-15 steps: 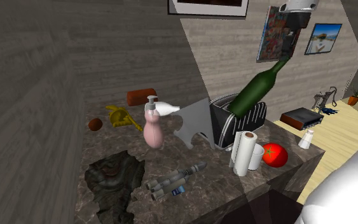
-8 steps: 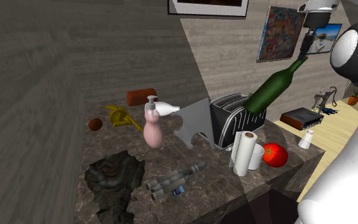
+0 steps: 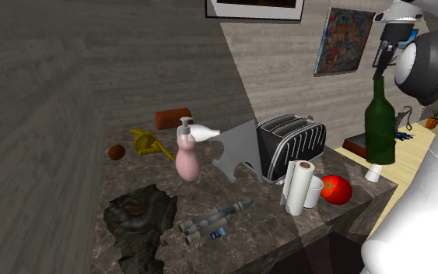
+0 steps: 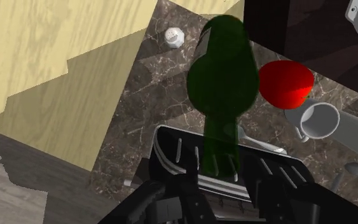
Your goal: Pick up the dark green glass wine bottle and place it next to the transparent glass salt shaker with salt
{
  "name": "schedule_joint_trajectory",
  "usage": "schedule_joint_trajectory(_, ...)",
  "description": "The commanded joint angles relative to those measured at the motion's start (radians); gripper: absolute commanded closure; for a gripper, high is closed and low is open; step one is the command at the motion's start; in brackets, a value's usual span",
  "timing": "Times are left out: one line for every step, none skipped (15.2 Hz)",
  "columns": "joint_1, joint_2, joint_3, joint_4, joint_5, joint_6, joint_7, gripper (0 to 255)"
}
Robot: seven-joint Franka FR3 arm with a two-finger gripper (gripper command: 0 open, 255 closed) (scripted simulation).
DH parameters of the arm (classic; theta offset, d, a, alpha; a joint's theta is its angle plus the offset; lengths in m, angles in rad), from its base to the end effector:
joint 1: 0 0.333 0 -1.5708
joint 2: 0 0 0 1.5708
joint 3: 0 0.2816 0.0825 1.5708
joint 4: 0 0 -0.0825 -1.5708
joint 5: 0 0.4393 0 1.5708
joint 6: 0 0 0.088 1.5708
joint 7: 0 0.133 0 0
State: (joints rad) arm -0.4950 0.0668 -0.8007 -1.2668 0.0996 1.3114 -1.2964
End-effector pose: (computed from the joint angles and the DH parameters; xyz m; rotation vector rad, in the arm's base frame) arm 0.1900 -0.5561 0.6685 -3.1249 -0.0425 -0.0717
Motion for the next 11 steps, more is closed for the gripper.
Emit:
schedule_joint_trajectory(0.014, -0.029, 0.008, -0.055, -0.022, 0.037, 0.012, 255)
schedule_joint_trajectory(0.019, -0.041, 0.011, -0.081, -0.032, 0.054, 0.017, 255)
schedule_joint_trajectory(0.024, -0.053, 0.015, -0.106, -0.040, 0.072, 0.022, 255)
schedule_joint_trajectory(0.027, -0.064, 0.018, -0.130, -0.048, 0.088, 0.027, 255)
schedule_joint_trajectory(0.031, -0.074, 0.021, -0.154, -0.056, 0.105, 0.032, 255)
schedule_joint_trajectory(0.034, -0.084, 0.025, -0.177, -0.063, 0.121, 0.036, 255)
schedule_joint_trajectory(0.036, -0.093, 0.027, -0.199, -0.069, 0.137, 0.040, 255)
schedule_joint_trajectory(0.038, -0.102, 0.030, -0.221, -0.076, 0.152, 0.044, 255)
schedule_joint_trajectory(0.040, -0.110, 0.032, -0.242, -0.081, 0.168, 0.048, 255)
schedule_joint_trajectory(0.042, -0.117, 0.035, -0.262, -0.086, 0.183, 0.051, 255)
schedule_joint_trajectory(0.043, -0.125, 0.037, -0.282, -0.091, 0.198, 0.054, 255)
